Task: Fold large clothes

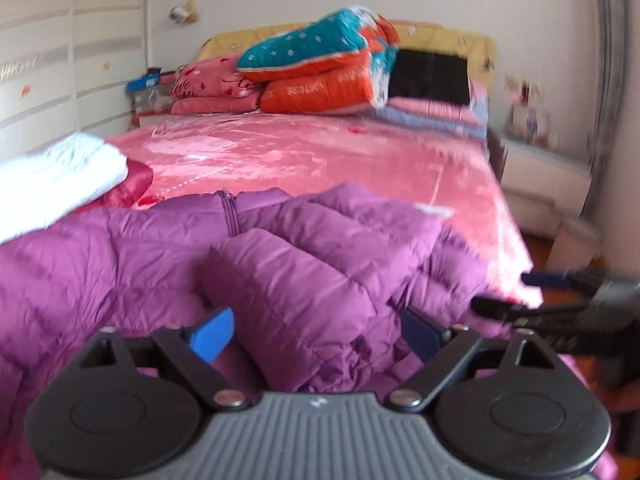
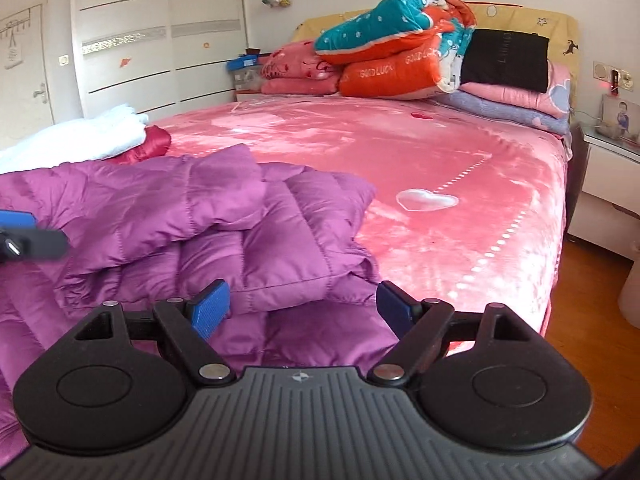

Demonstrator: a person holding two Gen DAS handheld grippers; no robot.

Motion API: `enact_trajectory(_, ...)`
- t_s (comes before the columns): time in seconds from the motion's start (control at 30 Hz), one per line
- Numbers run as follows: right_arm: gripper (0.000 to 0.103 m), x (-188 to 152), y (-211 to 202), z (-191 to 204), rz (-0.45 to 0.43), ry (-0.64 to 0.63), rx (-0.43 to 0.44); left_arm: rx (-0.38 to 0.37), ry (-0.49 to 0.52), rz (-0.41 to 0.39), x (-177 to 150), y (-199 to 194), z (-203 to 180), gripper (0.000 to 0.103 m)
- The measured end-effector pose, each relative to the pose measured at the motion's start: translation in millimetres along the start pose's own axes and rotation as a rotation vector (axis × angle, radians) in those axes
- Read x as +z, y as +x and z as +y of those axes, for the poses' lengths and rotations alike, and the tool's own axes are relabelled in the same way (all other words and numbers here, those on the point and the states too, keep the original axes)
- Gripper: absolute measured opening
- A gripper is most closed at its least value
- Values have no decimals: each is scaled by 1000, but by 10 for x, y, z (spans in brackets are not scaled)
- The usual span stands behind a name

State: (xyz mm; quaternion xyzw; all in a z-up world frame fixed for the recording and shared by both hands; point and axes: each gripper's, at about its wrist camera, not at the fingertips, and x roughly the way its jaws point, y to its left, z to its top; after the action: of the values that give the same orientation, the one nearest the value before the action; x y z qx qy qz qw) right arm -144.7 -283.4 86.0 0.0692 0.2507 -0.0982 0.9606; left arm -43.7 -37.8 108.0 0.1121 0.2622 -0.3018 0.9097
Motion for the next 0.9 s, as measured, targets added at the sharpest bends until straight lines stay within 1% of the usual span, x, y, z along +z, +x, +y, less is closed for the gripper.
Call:
enact_trajectory(0.07,101,13,56,7,5,-10,-10,50,54,18,-19,124,-88,82)
enact_trajectory(0.17,103,78,209,66,19,-11,-14,114,106,22,-43,293,-175,80)
enact_trajectory(0.3,103,98,340,61,38,-2,-15,143,118,5,-6,429,-243,80)
enact_trajectory(0.33,103,89,293,44,45,-2,-12,149,132,-3,7,456,-275,80)
enact_trajectory(0.43,103,89,347,51,63,-11,-5,169,192,-24,38,520,-389,81)
enact_trajectory(0.57,103,98,360,90,80,-22,23,215,264,-39,104,671,-484,83)
enact_trajectory(0.63,103,100,378,119,82,-39,30,256,267,-36,157,764,-462,83)
enact_trajectory(0.7,103,101,401,143,87,-52,35,303,229,-36,234,821,-349,83)
enact_trajectory(0.73,103,104,410,155,88,-58,37,328,189,-35,278,829,-252,82)
enact_trajectory(0.83,103,116,435,145,88,-62,42,420,13,-34,381,785,151,80)
enact_trajectory(0.9,103,121,458,136,91,-62,44,468,-110,-44,394,717,466,80)
